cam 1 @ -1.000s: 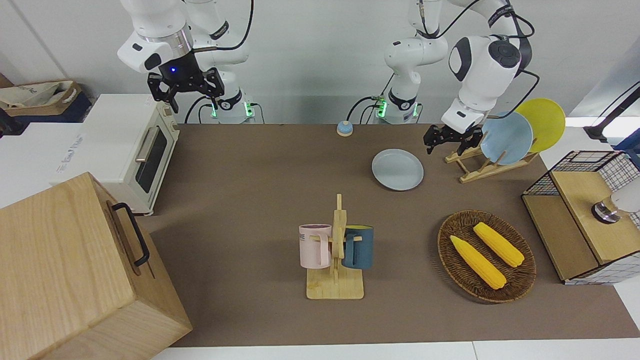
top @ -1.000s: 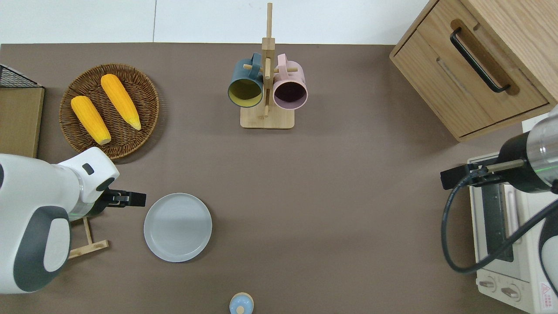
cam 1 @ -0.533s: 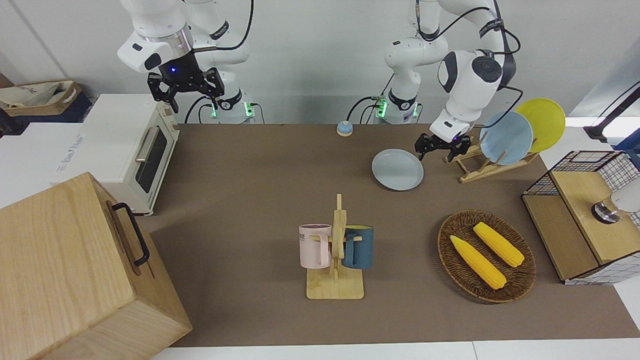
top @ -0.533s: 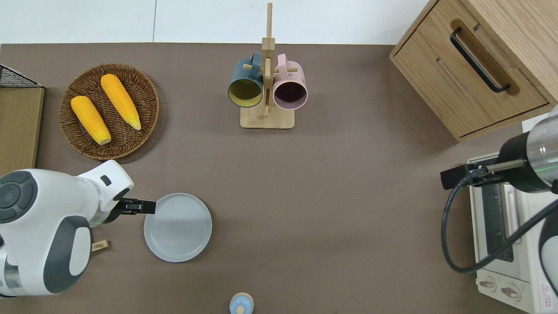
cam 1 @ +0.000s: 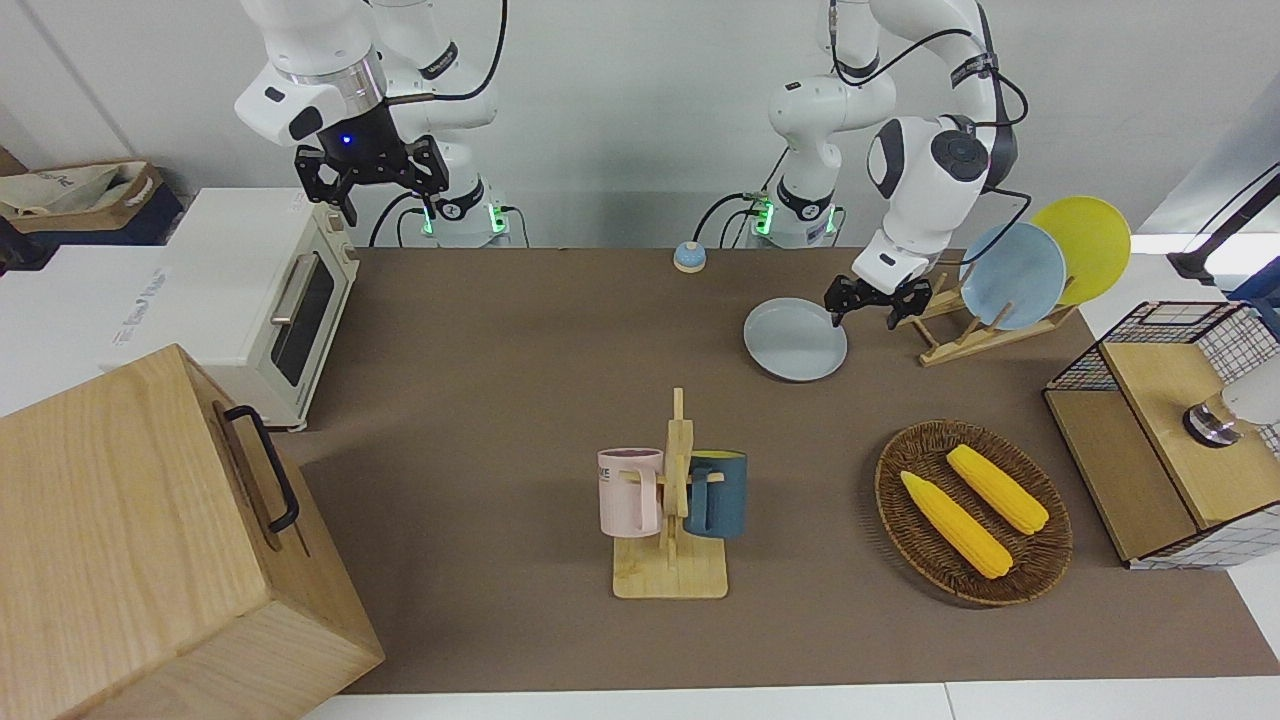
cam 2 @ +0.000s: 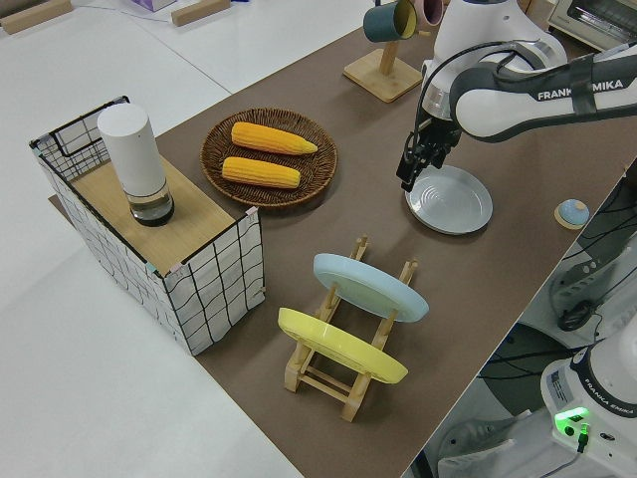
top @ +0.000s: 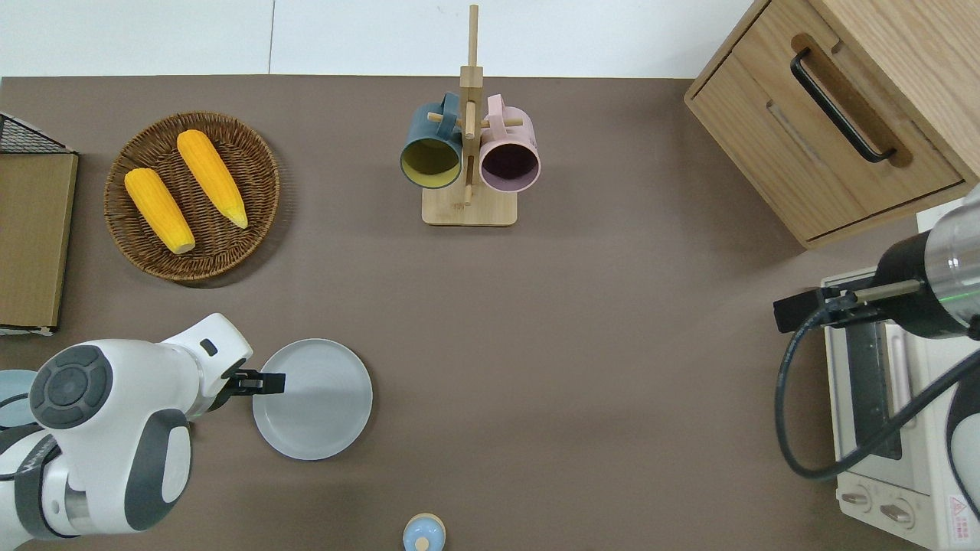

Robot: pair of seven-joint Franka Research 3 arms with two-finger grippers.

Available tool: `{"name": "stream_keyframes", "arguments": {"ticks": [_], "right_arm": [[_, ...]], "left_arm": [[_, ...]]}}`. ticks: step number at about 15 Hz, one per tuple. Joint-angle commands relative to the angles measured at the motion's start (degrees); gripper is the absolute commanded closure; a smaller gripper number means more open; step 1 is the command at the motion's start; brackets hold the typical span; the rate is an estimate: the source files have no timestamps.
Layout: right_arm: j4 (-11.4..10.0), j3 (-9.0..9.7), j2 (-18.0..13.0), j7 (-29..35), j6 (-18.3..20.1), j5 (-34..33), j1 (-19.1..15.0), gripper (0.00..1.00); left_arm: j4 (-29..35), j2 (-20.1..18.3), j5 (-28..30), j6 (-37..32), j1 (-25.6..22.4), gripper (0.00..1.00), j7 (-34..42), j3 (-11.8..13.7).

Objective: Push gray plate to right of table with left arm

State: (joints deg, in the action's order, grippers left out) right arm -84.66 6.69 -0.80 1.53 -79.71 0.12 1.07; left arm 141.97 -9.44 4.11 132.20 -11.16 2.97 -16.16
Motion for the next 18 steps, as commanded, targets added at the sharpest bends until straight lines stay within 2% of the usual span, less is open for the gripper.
{"name": "stream_keyframes", "arguments": {"ticks": [1, 5, 18], "right_arm": [[0.5, 0.78, -0.2, 0.1, 0.9, 0.6, -1.2, 0.017], [0.5, 0.86, -0.2, 0.1, 1.0, 0.6, -1.2, 0.017], [0.5, 0.86, -0.2, 0.1, 0.9, 0.6, -1.2, 0.017]], "left_arm": [[3.7, -1.2, 0.4, 4.5, 0.5, 0.01, -0.4, 0.3], [5.4, -0.8, 0.3, 6.9, 0.6, 0.01, -0.4, 0.2], [6.0, 2.1, 0.3, 8.6, 1.5, 0.01, -0.2, 0.2]]}}
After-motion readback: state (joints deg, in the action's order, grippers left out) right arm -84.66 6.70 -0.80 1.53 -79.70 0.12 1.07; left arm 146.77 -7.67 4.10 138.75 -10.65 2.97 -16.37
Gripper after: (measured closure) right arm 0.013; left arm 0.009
